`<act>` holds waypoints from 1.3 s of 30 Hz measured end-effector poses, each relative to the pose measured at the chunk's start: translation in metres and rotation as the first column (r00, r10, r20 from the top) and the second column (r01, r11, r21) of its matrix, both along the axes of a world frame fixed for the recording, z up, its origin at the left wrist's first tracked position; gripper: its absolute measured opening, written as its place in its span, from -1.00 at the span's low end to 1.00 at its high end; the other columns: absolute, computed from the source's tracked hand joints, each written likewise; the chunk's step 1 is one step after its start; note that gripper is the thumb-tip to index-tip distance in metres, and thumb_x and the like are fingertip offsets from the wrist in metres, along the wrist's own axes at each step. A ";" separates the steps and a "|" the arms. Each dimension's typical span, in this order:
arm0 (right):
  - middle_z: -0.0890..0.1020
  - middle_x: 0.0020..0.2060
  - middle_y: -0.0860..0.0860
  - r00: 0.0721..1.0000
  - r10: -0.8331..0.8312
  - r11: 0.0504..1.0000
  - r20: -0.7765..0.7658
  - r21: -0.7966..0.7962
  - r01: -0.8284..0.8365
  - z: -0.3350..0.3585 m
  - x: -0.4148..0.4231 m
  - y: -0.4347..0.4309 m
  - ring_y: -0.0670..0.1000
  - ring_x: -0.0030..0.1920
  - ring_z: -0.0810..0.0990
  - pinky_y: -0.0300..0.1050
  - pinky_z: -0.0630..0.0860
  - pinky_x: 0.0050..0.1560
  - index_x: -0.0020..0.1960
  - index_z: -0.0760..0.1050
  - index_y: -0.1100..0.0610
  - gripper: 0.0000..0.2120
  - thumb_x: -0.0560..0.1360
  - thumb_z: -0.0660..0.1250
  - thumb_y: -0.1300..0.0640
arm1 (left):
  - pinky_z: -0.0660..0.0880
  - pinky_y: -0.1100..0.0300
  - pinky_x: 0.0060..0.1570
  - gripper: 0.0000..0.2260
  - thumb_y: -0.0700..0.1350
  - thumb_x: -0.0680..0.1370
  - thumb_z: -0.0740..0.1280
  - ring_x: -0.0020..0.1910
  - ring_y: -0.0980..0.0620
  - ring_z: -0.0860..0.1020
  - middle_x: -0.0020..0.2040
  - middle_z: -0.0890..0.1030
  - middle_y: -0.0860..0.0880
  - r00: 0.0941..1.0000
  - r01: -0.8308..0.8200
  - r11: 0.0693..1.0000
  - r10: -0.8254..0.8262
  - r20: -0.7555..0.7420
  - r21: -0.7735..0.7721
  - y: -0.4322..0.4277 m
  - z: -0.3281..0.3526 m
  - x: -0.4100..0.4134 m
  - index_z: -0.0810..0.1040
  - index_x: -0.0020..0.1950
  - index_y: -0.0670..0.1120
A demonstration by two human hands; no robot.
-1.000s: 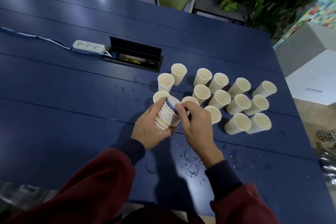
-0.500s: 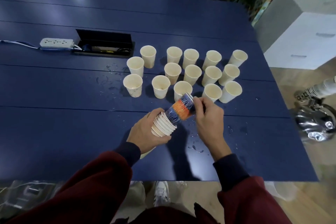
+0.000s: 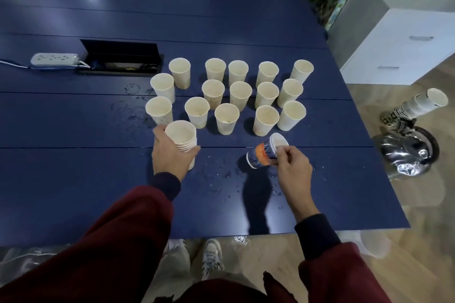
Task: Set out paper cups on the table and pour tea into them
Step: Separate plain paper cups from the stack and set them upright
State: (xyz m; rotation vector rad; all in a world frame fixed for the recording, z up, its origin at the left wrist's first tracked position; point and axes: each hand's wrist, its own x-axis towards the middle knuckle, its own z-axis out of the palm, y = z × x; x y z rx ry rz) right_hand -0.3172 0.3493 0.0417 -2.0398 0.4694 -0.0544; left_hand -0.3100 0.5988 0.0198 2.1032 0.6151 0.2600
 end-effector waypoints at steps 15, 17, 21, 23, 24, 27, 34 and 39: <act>0.66 -0.26 -0.03 0.983 0.177 0.982 -0.044 -0.065 -0.180 -0.007 -0.004 0.004 0.04 -0.18 0.64 0.07 0.60 -0.09 -0.09 0.58 0.12 -0.81 0.61 0.35 0.03 | 0.41 -0.15 0.27 -0.39 -0.02 0.43 0.52 0.32 -0.19 0.45 0.35 0.46 -0.19 0.906 0.081 0.876 -0.264 0.331 0.475 -0.042 0.029 -0.010 0.38 0.36 -0.25; 0.65 -0.28 -0.01 0.978 0.200 0.979 -0.051 -0.017 -0.201 -0.005 -0.003 0.004 0.01 -0.26 0.60 0.06 0.59 -0.15 -0.08 0.55 0.14 -0.80 0.62 0.33 0.03 | 0.48 -0.12 0.16 -0.46 -0.02 0.45 0.49 0.18 -0.15 0.52 0.22 0.54 -0.15 0.779 0.386 0.793 -0.554 0.295 0.472 -0.059 0.034 -0.010 0.44 0.32 -0.24; 0.59 -0.38 0.04 0.950 0.307 0.937 -0.048 0.189 -0.293 0.003 -0.005 0.005 -0.14 -0.43 0.47 -0.17 0.46 -0.32 -0.10 0.60 0.15 -0.82 0.62 0.35 0.08 | 0.38 -0.01 0.26 -0.10 0.33 0.32 0.48 0.30 -0.10 0.47 0.36 0.47 -0.09 0.696 0.709 0.591 -0.674 -0.247 0.385 -0.088 0.018 -0.003 0.30 0.46 -0.16; 0.60 -0.32 0.16 0.930 0.362 0.904 -0.063 0.269 -0.333 0.005 -0.009 0.003 -0.08 -0.39 0.47 -0.20 0.43 -0.35 -0.08 0.62 0.16 -0.84 0.62 0.35 0.12 | 0.42 0.01 0.10 -0.30 0.30 0.35 0.46 0.22 -0.12 0.53 0.26 0.54 -0.05 0.709 0.705 0.615 -0.595 -0.377 0.353 -0.096 0.008 0.000 0.37 0.31 -0.08; 0.60 -0.30 0.17 0.921 0.383 0.893 -0.069 0.282 -0.350 0.006 -0.010 0.000 -0.05 -0.37 0.45 -0.20 0.43 -0.36 -0.09 0.62 0.16 -0.85 0.61 0.35 0.14 | 0.43 0.03 0.00 -0.43 0.27 0.37 0.43 0.16 -0.13 0.56 0.18 0.58 -0.03 0.712 0.701 0.618 -0.573 -0.406 0.357 -0.097 0.004 0.000 0.39 0.18 -0.06; 0.54 -0.33 0.11 0.907 0.412 0.876 -0.085 0.311 -0.369 0.005 -0.014 -0.009 -0.06 -0.38 0.42 -0.24 0.42 -0.37 -0.13 0.59 0.18 -0.84 0.61 0.36 0.16 | 0.47 0.04 -0.07 -0.54 0.23 0.40 0.40 0.06 -0.11 0.57 0.07 0.59 0.00 0.699 0.714 0.599 -0.599 -0.391 0.361 -0.099 -0.010 0.001 0.37 0.07 -0.04; 0.48 -0.29 0.28 0.948 0.315 0.897 -0.050 0.341 -0.280 0.005 -0.008 -0.030 -0.08 -0.44 0.43 -0.27 0.47 -0.37 -0.09 0.56 0.30 -0.84 0.62 0.33 0.23 | 0.41 0.07 -0.07 -0.55 0.16 0.40 0.47 0.10 -0.09 0.53 0.08 0.55 -0.01 0.704 0.709 0.634 -0.607 -0.369 0.309 -0.089 -0.029 0.004 0.40 0.10 -0.04; 0.67 -0.27 0.12 0.996 0.080 0.997 0.048 0.010 -0.081 0.005 0.016 -0.059 -0.08 -0.36 0.57 -0.31 0.51 -0.28 -0.06 0.63 0.18 -0.85 0.62 0.34 0.15 | 0.42 -0.03 0.09 -0.28 0.45 0.30 0.40 0.14 -0.14 0.40 0.08 0.42 -0.07 0.828 0.558 0.740 -0.473 -0.300 0.375 -0.074 -0.038 0.009 0.43 0.24 -0.01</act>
